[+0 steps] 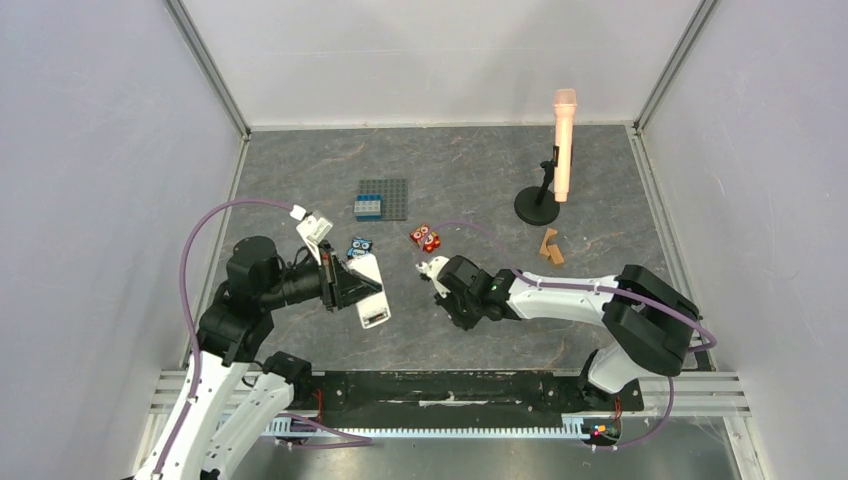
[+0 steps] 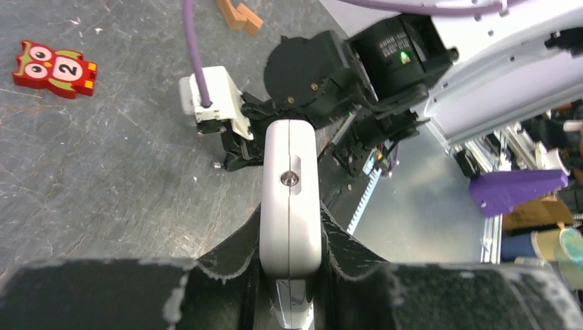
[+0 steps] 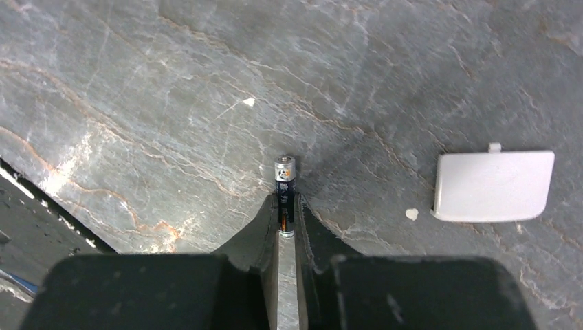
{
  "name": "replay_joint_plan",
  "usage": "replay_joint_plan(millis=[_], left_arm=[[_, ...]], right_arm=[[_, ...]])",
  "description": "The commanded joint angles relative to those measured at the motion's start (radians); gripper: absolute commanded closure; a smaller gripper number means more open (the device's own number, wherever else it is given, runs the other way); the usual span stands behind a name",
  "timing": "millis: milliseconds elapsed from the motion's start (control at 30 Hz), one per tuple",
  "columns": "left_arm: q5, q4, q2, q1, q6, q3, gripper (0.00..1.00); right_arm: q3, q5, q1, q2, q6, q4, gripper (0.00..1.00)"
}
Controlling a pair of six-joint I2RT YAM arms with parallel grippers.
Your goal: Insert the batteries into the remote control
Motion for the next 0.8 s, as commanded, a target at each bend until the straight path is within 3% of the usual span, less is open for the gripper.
replay_joint_plan(millis=[0, 200, 467, 567, 767], left_arm=[[-0.117, 0.170, -0.022, 0.005, -0.161, -0.048, 0.98], [-0.319, 0.446, -0.062, 0.005, -0.435, -0.197, 0.98], [-0.587, 0.957, -0.055, -0.014, -0.720, -0.492, 0.98], [-0.732, 1.110, -0.029, -0.069, -0.750, -0.565, 0.98], [-0.927, 1.213, 0.072, -0.182, -0.720, -0.557, 0.98]], right_arm=[[-0.023, 0.126, -0.005, -0.065, 0.179, 0.055, 0.94], [0.019, 0.174, -0.009, -0.208, 0.417, 0.050, 0.92], [0.111, 0.228, 0.001, -0.375, 0.694, 0.120, 0.97], [0.135, 0.282, 0.037, -0.401, 0.783, 0.181, 0.99], [0.203, 0.445, 0.103, -0.377, 0.898, 0.246, 0.99]])
